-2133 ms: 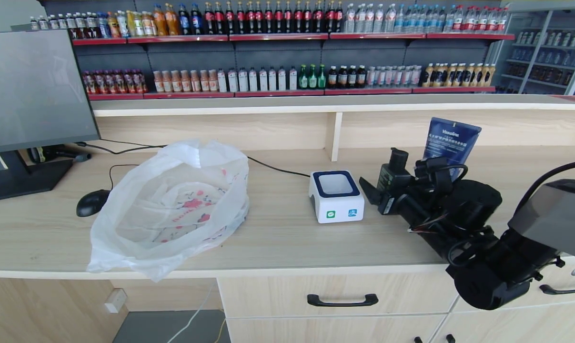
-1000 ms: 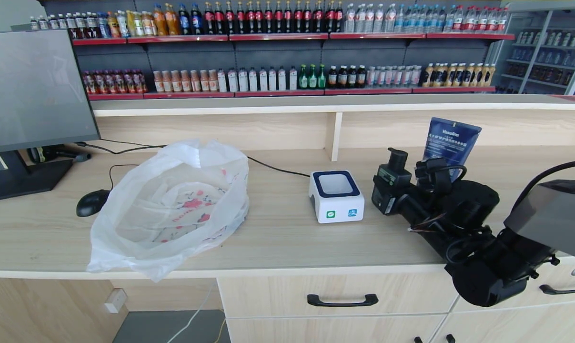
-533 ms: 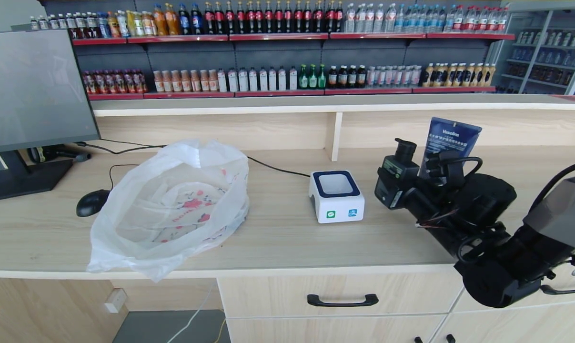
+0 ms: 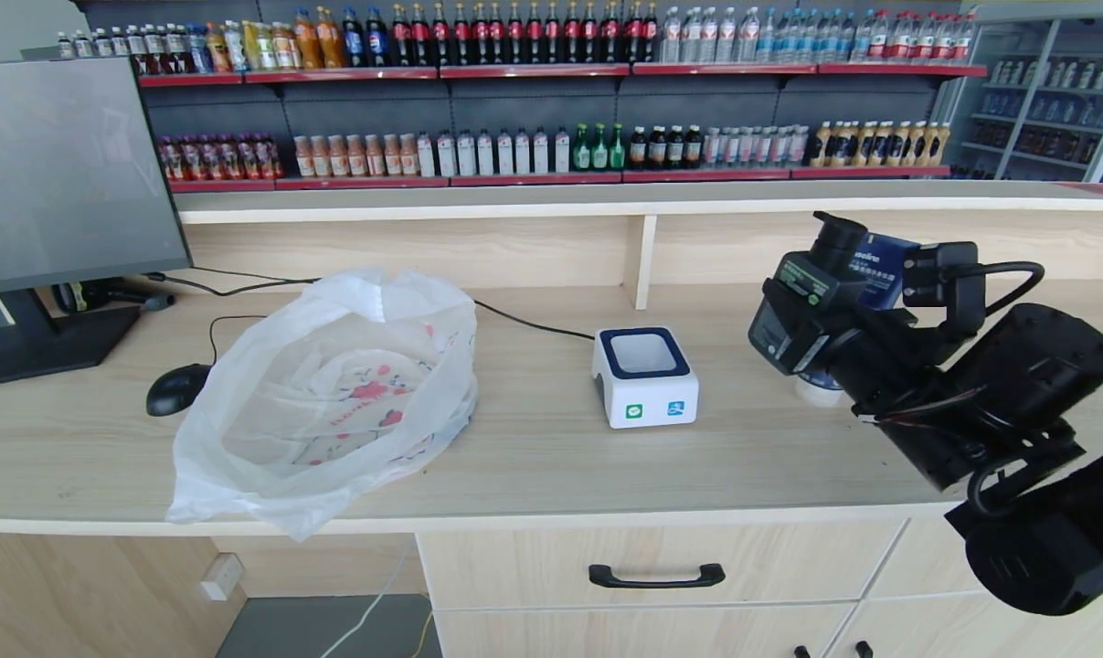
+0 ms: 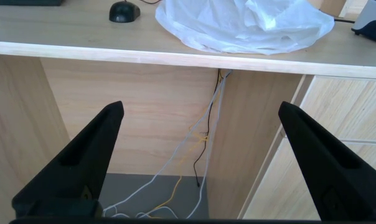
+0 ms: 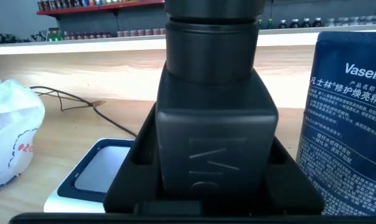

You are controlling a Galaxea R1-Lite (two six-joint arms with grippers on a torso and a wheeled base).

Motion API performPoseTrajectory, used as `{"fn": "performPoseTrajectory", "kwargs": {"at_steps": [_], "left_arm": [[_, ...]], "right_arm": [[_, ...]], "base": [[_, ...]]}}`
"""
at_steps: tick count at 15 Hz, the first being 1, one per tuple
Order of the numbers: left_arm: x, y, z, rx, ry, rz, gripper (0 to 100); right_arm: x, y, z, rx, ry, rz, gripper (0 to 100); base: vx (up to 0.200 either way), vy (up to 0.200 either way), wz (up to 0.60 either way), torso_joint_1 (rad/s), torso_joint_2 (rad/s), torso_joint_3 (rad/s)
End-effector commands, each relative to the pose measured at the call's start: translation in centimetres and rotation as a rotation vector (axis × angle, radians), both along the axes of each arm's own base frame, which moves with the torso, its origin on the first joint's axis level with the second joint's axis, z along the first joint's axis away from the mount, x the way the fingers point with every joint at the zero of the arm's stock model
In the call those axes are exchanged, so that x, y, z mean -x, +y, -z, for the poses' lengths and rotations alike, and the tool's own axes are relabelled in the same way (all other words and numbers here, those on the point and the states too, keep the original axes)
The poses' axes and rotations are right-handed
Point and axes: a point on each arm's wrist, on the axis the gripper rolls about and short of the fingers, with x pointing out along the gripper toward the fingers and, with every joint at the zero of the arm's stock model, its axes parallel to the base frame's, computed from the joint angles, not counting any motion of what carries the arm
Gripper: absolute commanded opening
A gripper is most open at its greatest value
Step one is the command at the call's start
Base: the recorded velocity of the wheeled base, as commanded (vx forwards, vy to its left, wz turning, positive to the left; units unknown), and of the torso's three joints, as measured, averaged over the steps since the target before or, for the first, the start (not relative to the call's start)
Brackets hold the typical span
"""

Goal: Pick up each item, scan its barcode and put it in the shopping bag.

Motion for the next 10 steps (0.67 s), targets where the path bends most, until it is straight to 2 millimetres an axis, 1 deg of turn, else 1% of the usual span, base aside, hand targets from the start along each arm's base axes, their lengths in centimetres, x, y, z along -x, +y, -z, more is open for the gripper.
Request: {"fn": "performPoseTrajectory", "kwargs": {"at_steps": [1, 6, 8, 10], "left_arm": [[0.0, 0.0, 0.0, 0.0, 0.0, 0.0, 100], [0.0, 0.0, 0.0, 0.0, 0.0, 0.0, 100], [0.0, 0.0, 0.0, 0.0, 0.0, 0.0, 100], [0.0, 0.0, 0.0, 0.0, 0.0, 0.0, 100]], "right_arm": [[1.9, 0.3, -1.6, -0.015, -0.043, -0.029, 0], [4.9, -0.3, -2.9, -0.02, -0.072, -0.049, 0], [5.8, -0.6, -2.9, -0.012, -0.072, -0.047, 0], [7.0, -1.0, -3.1, -0.007, -0.078, -0.05, 0]], "base": [[0.0, 0.0, 0.0, 0.0, 0.0, 0.0], [0.0, 0.0, 0.0, 0.0, 0.0, 0.0], [0.0, 0.0, 0.0, 0.0, 0.0, 0.0], [0.0, 0.0, 0.0, 0.0, 0.0, 0.0]]}}
